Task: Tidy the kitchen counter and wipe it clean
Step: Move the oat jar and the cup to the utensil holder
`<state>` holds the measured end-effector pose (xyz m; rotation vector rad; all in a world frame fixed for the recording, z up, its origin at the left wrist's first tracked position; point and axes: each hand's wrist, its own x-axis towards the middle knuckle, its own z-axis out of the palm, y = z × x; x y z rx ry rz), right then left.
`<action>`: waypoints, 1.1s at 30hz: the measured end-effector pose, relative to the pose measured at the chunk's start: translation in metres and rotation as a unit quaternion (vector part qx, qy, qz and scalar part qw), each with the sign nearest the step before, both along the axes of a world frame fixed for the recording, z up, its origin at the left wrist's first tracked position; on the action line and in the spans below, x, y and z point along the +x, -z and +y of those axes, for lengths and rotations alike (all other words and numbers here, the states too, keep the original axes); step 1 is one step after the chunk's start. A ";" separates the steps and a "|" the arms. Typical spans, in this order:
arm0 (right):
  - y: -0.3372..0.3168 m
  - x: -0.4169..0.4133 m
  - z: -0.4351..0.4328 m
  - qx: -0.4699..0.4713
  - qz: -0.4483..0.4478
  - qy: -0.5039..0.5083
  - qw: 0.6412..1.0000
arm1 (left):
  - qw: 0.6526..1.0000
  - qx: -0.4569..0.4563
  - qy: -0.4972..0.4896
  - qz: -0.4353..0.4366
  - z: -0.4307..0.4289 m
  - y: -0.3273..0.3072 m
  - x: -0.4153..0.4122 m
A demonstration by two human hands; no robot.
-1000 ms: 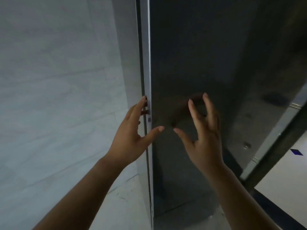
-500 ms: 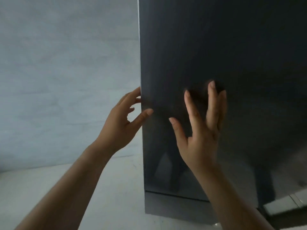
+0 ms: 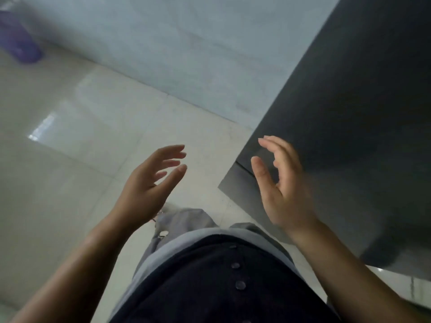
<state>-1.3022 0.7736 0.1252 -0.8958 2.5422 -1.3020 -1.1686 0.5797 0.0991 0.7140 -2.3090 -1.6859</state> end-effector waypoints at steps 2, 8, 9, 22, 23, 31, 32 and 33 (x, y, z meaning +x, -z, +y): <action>0.015 0.012 -0.011 0.026 -0.041 -0.041 0.998 | 0.998 0.035 -0.036 -0.039 -0.003 0.018 0.033; 0.044 0.041 -0.075 0.103 -0.117 -0.168 0.973 | 0.980 0.104 -0.131 -0.109 -0.037 0.047 0.106; 0.046 0.046 -0.086 0.118 -0.117 -0.184 0.969 | 0.978 0.106 -0.140 -0.115 -0.044 0.049 0.115; 0.042 0.143 -0.376 0.104 -0.051 -0.458 0.881 | 0.913 0.078 -0.389 -0.089 -0.204 0.026 0.241; 0.041 0.154 -0.393 0.105 -0.045 -0.486 0.866 | 0.902 0.074 -0.416 -0.090 -0.207 0.026 0.253; 0.052 0.227 -0.506 0.164 -0.057 -0.645 0.744 | 0.789 0.120 -0.597 -0.081 -0.228 0.041 0.311; 0.054 0.235 -0.522 0.168 -0.060 -0.653 0.736 | 0.780 0.127 -0.608 -0.076 -0.237 0.043 0.316; 0.056 0.242 -0.539 0.169 -0.061 -0.662 0.728 | 0.772 0.132 -0.617 -0.072 -0.249 0.046 0.320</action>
